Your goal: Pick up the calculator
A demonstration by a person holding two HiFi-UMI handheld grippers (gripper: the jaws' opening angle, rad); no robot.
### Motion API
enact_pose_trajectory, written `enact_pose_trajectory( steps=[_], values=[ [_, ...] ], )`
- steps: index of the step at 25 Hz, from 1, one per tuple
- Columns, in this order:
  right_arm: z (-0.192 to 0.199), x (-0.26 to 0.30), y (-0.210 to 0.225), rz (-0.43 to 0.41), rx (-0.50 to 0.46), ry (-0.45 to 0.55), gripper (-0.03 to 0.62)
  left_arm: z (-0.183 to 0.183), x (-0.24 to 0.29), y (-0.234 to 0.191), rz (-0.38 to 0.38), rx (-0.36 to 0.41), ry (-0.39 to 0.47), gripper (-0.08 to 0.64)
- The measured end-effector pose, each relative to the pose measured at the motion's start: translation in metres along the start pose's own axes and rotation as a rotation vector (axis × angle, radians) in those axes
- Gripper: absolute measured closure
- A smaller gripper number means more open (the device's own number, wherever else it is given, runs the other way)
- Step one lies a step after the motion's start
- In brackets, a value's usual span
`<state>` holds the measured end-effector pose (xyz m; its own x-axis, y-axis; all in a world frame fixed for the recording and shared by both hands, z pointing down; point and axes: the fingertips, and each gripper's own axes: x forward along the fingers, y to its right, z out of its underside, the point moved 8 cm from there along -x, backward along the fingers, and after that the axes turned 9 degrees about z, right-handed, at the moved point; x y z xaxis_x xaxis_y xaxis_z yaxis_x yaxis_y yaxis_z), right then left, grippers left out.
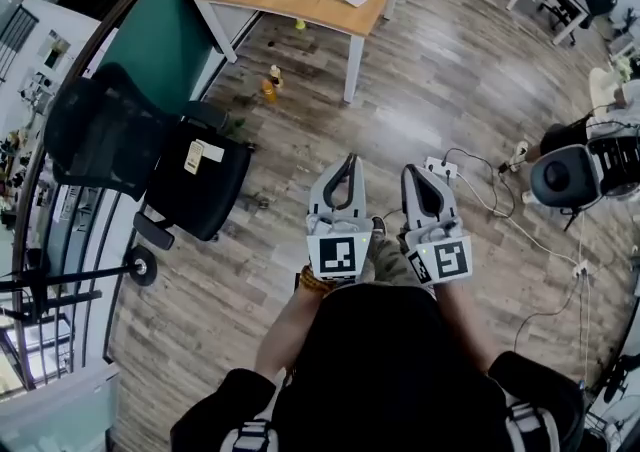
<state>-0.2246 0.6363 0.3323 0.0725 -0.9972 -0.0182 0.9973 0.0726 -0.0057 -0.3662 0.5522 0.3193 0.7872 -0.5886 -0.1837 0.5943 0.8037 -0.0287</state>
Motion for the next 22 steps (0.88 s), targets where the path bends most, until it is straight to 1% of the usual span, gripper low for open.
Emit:
enact_pose_trajectory(
  steps=[6, 11, 14, 22],
  values=[
    [0.015, 0.014, 0.016, -0.04, 0.019, -0.023, 0.586, 0.005, 0.013, 0.006, -0.018, 0.034, -0.028, 0.534],
    [0.019, 0.042, 0.041, -0.092, 0.038, -0.03, 0.586, 0.008, 0.042, 0.004, -0.045, 0.066, -0.056, 0.534],
    [0.023, 0.058, 0.064, -0.12, 0.053, -0.03, 0.586, 0.014, 0.07, 0.008, -0.051, 0.085, -0.074, 0.534],
    [0.037, 0.091, 0.136, -0.145, 0.09, -0.042, 0.586, 0.033, 0.139, 0.037, -0.036, 0.11, -0.13, 0.534]
  ],
)
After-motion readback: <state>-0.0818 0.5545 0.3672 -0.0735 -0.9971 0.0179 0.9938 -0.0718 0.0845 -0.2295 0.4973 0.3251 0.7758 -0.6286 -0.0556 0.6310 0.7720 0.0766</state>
